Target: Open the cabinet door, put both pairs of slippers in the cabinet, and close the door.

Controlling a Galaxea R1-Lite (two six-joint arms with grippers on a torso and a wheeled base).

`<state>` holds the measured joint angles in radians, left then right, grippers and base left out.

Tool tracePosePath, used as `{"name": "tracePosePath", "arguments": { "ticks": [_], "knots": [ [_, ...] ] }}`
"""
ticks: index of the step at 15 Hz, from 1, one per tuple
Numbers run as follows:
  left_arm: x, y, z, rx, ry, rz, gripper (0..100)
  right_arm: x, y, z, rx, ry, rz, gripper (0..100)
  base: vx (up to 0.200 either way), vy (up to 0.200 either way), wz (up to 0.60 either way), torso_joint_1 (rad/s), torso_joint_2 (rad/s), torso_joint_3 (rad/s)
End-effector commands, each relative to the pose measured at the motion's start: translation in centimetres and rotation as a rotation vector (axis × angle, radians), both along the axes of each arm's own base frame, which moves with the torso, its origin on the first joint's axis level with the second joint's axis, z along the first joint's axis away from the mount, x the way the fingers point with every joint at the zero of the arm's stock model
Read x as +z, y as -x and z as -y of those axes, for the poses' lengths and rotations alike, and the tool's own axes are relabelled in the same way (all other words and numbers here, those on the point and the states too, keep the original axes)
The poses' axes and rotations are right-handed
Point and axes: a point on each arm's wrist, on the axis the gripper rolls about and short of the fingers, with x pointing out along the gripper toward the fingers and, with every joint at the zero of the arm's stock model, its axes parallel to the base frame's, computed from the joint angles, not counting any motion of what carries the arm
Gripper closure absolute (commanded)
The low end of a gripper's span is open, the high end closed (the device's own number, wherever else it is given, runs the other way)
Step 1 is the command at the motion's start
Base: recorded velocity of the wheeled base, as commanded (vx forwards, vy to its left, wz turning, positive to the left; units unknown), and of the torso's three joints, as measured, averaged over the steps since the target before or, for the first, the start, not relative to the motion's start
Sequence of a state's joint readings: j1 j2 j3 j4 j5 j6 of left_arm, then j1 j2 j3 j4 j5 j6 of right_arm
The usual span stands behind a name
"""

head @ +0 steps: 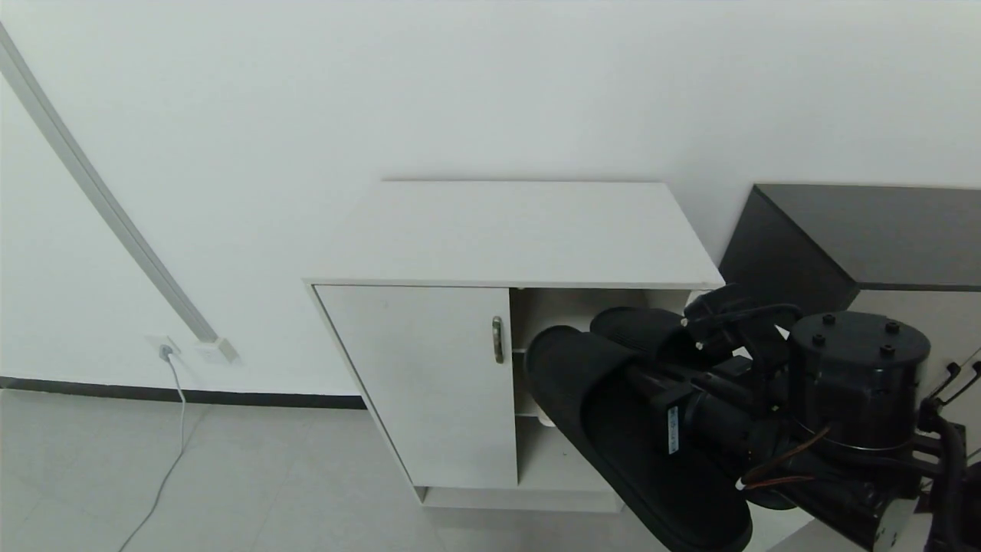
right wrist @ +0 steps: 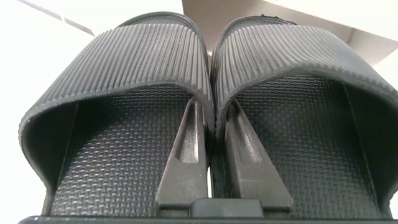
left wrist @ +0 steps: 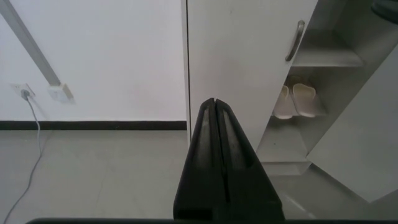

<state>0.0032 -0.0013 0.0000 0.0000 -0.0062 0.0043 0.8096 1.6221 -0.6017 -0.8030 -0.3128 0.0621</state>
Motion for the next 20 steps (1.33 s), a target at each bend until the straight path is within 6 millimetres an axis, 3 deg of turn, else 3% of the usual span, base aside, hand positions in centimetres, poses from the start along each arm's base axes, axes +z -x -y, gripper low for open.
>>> {"name": "tracePosePath", "arguments": {
  "ticks": [1, 20],
  "knots": [
    [0.00, -0.01, 0.00, 0.000, 0.000, -0.001, 100, -0.27, -0.07, -0.09, 0.000, 0.006, -0.007, 100, 0.000, 0.000, 0.00, -0.227, 0.54, 0.305],
    [0.00, -0.01, 0.00, 0.000, 0.000, -0.001, 100, -0.81, -0.23, -0.26, 0.002, 0.021, -0.021, 100, 0.000, 0.000, 0.00, -0.185, 0.51, 0.321]
  ]
}}
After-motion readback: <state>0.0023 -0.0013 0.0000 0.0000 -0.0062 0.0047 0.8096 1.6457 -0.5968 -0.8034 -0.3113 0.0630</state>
